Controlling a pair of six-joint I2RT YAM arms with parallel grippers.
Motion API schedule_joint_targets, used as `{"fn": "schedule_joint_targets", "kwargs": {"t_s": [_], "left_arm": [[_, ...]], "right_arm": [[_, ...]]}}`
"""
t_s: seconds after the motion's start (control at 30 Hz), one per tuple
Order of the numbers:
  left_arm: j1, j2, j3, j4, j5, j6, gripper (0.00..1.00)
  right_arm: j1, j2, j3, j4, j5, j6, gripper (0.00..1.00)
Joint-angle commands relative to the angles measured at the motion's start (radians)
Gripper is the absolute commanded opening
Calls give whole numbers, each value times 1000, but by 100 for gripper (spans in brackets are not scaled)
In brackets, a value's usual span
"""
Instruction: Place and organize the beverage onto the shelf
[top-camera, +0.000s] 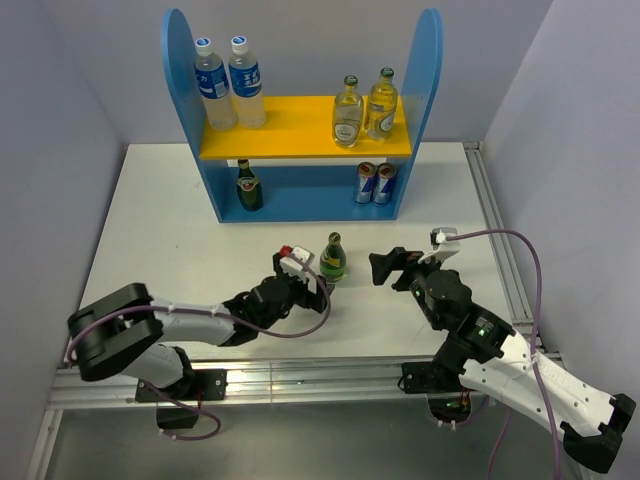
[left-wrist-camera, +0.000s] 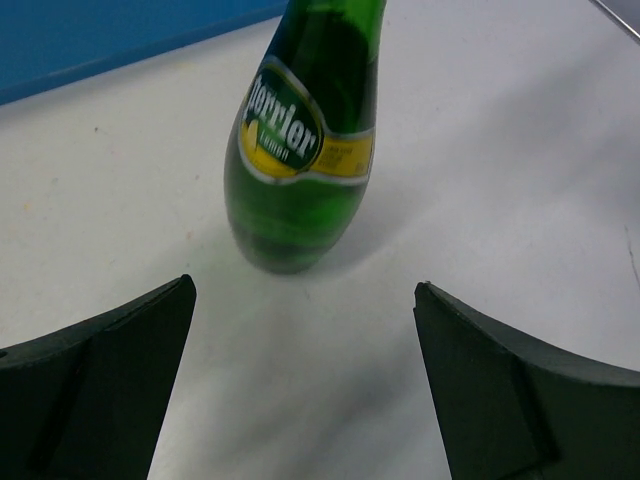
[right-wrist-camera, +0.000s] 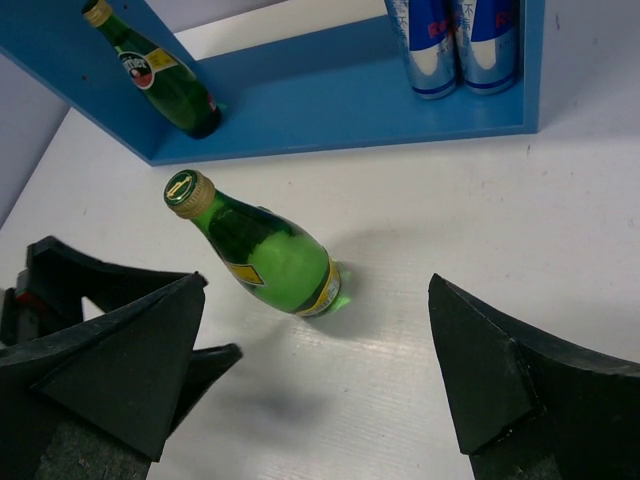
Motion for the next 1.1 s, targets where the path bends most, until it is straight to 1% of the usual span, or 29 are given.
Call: {"fn": "schedule_joint_targets", "kwargs": {"t_s": [0.0, 0.03, 0.13, 0.33, 0.43, 0.6, 0.7, 0.73, 0.77, 0.8, 0.83, 0.93, 1.0, 1.03, 1.07], "left_arm": [[-4, 101, 109, 168, -43, 45, 98], [-4, 158, 128, 178, -49, 52, 98], [4, 261, 192, 201, -55, 70, 98], [33, 419, 288, 236, -83, 76, 97], [57, 476, 324, 247, -81, 82, 96], [93, 526, 377, 268, -83, 92, 95], [100, 548, 401, 276, -92, 101, 91], [100, 557, 410, 273, -96, 102, 88], [102, 572, 429, 273, -100, 113, 78], [102, 572, 435, 273, -100, 113, 78], [103, 580, 443, 268, -109, 113, 67], [108, 589, 466, 247, -110, 111, 53], [113, 583, 467, 235, -136, 118, 19], [113, 577, 464, 233, -136, 118, 3], [114, 560, 460, 234, -153, 127, 0]], "right_arm": [[4, -9, 0, 23, 18, -3, 100], [5, -10, -1, 22, 20, -1, 100], [4, -15, -1, 20, 20, -1, 100], [5, -10, -3, 22, 20, -1, 100], [5, -7, -3, 26, 18, -1, 100], [5, 2, -1, 29, 17, -4, 100], [5, 10, 0, 32, 17, -4, 100], [4, 11, 0, 32, 18, -4, 100], [5, 16, 2, 34, 18, -6, 100], [5, 16, 2, 34, 18, -6, 100], [5, 16, 2, 34, 20, -6, 100], [4, 21, 3, 35, 20, -7, 100], [5, 19, 2, 35, 20, -7, 100], [5, 19, 2, 35, 18, -7, 100], [4, 19, 2, 35, 18, -7, 100]]}}
